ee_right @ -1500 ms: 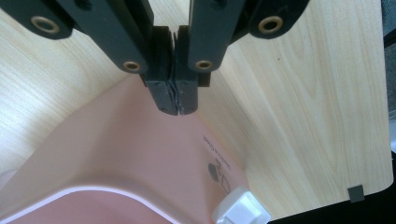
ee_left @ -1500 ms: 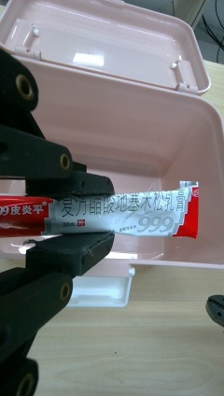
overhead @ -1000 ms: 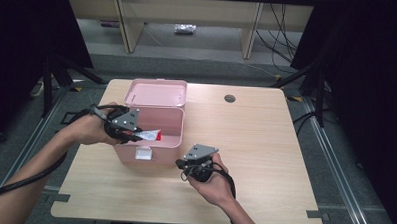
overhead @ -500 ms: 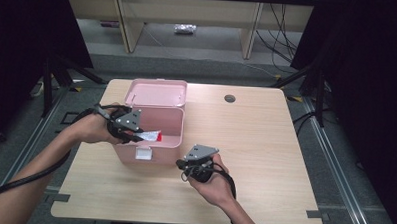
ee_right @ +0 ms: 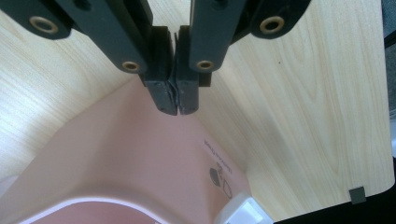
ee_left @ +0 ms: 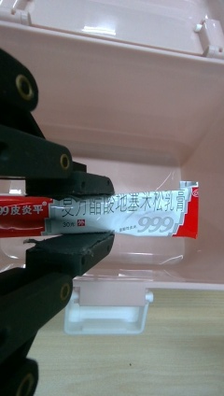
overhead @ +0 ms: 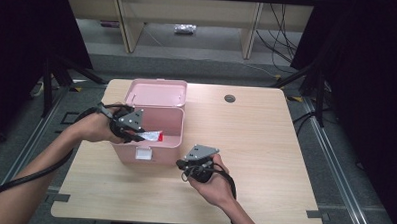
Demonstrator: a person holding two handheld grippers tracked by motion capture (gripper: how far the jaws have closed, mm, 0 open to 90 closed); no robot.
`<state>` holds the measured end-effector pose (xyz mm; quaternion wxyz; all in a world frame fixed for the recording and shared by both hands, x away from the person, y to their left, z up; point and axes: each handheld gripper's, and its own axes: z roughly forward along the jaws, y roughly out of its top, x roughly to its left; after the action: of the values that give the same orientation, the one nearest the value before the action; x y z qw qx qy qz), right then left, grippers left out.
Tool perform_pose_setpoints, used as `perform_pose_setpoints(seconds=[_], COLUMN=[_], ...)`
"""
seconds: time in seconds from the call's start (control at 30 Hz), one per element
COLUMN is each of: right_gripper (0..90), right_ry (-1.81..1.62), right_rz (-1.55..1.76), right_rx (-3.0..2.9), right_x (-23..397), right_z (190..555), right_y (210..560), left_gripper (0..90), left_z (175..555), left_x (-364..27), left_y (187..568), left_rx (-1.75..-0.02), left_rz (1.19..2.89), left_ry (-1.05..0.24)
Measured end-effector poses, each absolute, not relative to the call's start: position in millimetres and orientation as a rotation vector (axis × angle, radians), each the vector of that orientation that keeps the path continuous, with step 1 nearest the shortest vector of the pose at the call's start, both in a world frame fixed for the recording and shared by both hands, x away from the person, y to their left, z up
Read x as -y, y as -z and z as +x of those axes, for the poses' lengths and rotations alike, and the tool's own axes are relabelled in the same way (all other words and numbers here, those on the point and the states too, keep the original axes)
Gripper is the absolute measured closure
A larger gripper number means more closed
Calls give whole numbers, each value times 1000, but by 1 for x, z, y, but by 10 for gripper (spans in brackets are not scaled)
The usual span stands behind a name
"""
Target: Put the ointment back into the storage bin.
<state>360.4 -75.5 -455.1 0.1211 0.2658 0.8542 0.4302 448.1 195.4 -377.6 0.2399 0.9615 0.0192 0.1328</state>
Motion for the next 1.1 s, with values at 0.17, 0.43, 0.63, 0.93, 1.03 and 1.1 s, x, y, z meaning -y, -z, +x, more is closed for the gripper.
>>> perform_pose_setpoints(seconds=[0.17,0.43,0.63,0.93,1.03,1.1], right_gripper=[887,885,884,881,881,881], right_ry=[-1257,-1254,-1254,-1254,-1255,-1255], right_rz=[779,775,777,780,777,777], right_rx=[-2494,-2495,-2495,-2493,-2494,-2494], right_x=[76,76,76,76,76,76], right_z=[361,361,361,361,361,361], right_y=[455,456,456,456,456,456], left_gripper=[712,712,712,712,712,712], left_z=[450,452,455,458,459,459], left_x=[-194,-194,-193,-193,-193,-193], left_y=[380,382,384,387,386,386], left_rx=[-44,-54,-79,-84,-84,-78], left_rz=[2642,2643,2642,2640,2642,2650], left_ry=[-355,-346,-330,-317,-314,-312])
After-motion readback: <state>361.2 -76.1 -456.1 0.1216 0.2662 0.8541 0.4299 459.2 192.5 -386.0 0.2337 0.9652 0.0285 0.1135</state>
